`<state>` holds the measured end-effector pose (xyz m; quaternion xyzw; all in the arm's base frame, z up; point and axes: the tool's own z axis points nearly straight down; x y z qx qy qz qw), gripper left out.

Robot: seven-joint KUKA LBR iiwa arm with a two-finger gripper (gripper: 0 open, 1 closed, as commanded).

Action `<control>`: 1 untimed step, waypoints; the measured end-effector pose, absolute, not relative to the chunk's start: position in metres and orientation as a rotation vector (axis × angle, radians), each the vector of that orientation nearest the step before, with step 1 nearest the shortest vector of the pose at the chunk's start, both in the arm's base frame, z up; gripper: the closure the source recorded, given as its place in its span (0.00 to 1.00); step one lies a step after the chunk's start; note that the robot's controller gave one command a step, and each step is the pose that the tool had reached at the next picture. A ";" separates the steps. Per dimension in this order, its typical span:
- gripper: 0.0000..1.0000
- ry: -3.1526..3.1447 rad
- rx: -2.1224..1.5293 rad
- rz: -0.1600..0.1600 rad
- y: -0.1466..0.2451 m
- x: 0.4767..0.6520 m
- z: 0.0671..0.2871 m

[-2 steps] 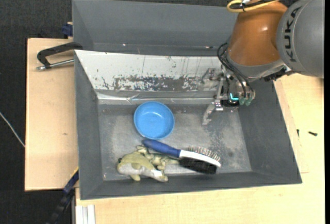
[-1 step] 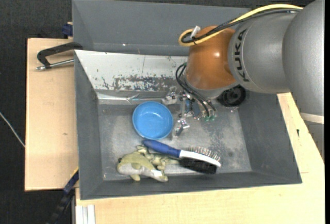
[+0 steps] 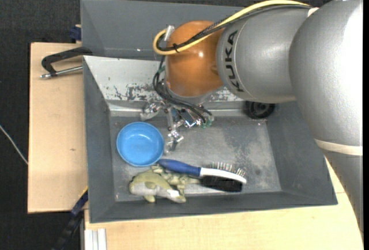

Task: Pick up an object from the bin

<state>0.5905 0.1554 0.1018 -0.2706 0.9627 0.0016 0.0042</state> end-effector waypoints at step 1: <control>0.00 3.027 -0.832 0.009 0.222 0.520 0.112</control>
Offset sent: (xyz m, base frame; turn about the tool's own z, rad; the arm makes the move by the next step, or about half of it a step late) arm -0.0681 0.0595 0.0075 0.0203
